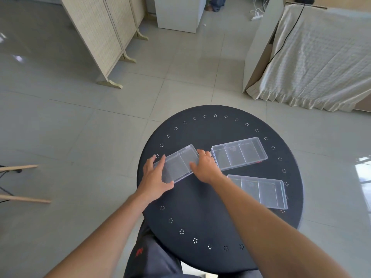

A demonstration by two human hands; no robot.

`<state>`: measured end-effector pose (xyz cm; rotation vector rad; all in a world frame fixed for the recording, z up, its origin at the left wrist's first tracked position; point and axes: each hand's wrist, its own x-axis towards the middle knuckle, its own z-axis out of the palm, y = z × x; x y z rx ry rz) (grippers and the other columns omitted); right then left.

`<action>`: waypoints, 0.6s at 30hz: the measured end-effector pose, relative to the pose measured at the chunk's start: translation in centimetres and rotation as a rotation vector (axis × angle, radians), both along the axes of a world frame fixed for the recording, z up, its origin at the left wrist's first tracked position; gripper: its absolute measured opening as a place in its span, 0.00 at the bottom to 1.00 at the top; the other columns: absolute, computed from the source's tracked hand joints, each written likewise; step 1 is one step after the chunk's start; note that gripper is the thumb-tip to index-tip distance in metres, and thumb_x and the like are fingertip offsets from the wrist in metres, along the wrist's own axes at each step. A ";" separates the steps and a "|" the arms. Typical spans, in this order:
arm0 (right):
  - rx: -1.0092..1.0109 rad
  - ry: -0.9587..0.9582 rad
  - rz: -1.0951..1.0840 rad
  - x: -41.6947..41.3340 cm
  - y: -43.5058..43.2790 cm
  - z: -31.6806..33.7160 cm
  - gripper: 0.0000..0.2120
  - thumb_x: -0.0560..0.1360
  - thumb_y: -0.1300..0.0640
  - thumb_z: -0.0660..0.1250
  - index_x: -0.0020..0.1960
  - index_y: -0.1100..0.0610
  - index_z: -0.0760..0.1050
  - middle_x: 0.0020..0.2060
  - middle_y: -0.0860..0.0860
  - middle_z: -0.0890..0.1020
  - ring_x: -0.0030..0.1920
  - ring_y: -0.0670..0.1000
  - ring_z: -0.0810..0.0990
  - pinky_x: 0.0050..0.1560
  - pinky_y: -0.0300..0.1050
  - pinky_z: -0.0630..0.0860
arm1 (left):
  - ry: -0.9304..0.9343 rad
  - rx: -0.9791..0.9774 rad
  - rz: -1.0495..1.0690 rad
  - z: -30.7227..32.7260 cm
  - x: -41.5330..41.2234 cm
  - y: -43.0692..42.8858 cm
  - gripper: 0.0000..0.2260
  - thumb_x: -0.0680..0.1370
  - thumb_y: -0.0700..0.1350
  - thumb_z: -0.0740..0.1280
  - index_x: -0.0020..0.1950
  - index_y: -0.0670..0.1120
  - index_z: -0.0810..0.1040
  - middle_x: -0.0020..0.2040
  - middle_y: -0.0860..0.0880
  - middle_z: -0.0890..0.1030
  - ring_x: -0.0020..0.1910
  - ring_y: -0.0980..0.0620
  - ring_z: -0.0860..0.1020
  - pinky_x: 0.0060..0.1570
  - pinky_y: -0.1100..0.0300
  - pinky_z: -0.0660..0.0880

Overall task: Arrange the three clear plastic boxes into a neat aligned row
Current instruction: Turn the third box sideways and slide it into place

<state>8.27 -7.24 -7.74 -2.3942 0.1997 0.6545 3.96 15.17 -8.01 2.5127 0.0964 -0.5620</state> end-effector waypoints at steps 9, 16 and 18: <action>0.104 0.033 -0.323 -5.2 -0.4 -2.2 0.28 0.83 0.40 0.64 0.74 0.60 0.70 0.69 0.56 0.71 0.70 0.60 0.73 0.71 0.55 0.70 | 0.006 -0.155 0.354 -0.7 -1.7 1.0 0.43 0.78 0.54 0.78 0.87 0.46 0.61 0.79 0.49 0.72 0.75 0.46 0.75 0.64 0.54 0.75; 0.180 -0.009 -0.350 -6.5 -0.3 -1.2 0.28 0.80 0.45 0.67 0.76 0.54 0.68 0.70 0.51 0.74 0.69 0.57 0.75 0.69 0.55 0.74 | -0.050 -0.312 0.372 -0.5 -2.6 1.3 0.20 0.80 0.47 0.75 0.73 0.51 0.80 0.67 0.51 0.79 0.48 0.60 0.80 0.37 0.76 0.75; 0.185 -0.045 -0.364 -6.7 -0.5 -0.8 0.27 0.79 0.46 0.67 0.75 0.53 0.68 0.68 0.49 0.74 0.67 0.55 0.76 0.67 0.54 0.74 | -0.111 -0.343 0.382 -0.6 -2.7 1.5 0.18 0.81 0.45 0.74 0.71 0.52 0.81 0.65 0.51 0.79 0.48 0.64 0.80 0.43 0.76 0.77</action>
